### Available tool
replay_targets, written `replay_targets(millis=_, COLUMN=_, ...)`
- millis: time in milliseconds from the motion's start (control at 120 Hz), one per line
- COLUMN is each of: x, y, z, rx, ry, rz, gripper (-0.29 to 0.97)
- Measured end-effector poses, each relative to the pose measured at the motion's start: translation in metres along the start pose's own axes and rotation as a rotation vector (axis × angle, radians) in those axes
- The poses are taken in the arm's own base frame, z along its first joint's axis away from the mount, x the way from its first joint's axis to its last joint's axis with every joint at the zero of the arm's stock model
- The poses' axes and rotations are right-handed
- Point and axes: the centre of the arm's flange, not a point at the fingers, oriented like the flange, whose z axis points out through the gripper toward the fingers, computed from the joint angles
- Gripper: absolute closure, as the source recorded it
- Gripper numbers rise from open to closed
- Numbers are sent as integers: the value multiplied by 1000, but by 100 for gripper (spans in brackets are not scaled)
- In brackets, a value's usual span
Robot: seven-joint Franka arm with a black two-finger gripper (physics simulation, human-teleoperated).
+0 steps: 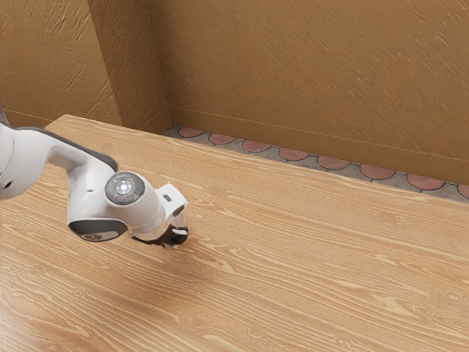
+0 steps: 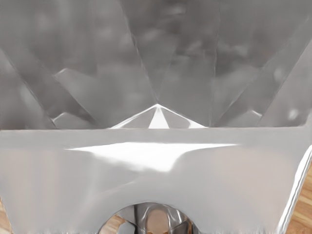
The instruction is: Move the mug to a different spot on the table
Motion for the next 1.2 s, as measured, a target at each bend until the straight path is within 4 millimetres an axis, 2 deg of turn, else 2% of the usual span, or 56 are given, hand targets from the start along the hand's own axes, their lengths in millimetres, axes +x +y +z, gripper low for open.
replay_targets(millis=267, x=-7, y=2, z=5, rx=-16, ry=-5, rz=181, gripper=67)
replay_targets(millis=592, x=-5, y=-10, z=11, rx=-8, ry=-10, rz=283, gripper=55)
replay_targets(millis=942, x=-11, y=-15, z=14, rx=-4, ry=-24, rz=352, gripper=19)
replay_targets(millis=1200, x=-14, y=-16, z=14, rx=-3, ry=-28, rz=382, gripper=7)
